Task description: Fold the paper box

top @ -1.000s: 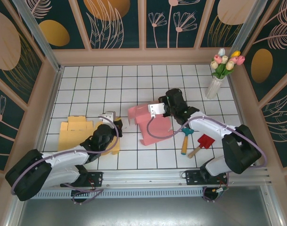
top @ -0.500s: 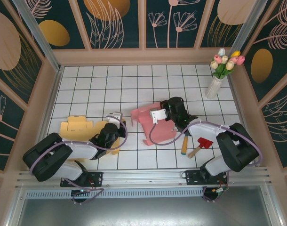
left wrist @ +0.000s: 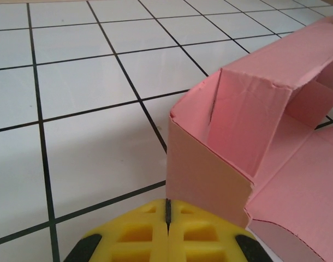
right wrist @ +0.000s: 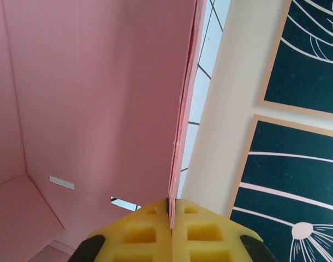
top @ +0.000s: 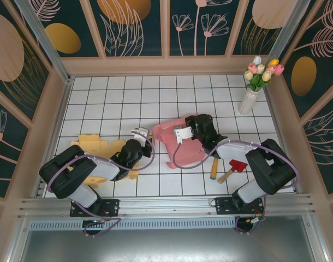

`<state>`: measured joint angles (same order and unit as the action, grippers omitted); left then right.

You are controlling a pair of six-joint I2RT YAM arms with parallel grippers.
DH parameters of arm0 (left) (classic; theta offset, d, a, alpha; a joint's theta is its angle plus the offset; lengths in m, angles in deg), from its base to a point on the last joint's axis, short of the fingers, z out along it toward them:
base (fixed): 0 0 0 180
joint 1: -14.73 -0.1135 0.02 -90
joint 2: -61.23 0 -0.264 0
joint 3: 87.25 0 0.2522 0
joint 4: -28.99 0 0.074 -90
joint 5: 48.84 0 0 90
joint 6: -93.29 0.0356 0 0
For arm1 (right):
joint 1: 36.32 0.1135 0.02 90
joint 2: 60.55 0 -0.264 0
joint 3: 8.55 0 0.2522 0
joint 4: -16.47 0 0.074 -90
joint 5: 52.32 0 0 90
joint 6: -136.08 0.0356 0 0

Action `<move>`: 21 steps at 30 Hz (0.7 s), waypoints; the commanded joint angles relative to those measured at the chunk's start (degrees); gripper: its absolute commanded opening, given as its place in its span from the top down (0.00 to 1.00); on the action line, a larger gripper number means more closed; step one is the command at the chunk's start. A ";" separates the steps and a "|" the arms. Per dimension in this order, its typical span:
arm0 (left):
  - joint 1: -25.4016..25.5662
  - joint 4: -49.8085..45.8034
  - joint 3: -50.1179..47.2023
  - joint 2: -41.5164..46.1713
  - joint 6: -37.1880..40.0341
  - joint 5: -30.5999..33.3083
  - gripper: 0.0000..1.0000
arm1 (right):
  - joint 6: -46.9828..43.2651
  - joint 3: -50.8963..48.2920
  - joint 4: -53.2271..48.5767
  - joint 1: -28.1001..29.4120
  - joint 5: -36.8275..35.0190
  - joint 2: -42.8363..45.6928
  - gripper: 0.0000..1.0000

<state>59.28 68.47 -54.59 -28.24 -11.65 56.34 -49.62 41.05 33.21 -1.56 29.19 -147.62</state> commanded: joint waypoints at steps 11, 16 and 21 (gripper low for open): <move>-0.01 1.57 5.86 -4.77 2.22 -5.28 1.00 | -0.50 -0.35 -2.55 0.22 -0.63 -1.43 1.00; -0.01 1.76 6.86 -5.97 1.69 -7.48 1.00 | -0.45 -0.24 -3.07 0.17 -0.84 -1.87 1.00; -0.02 3.81 6.29 -6.23 -0.01 -10.21 1.00 | -0.36 -0.11 -3.37 0.15 -0.85 -2.22 1.00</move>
<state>59.28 69.06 -49.00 -33.55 -10.47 48.93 -49.59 41.09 33.36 -1.56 28.49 -148.05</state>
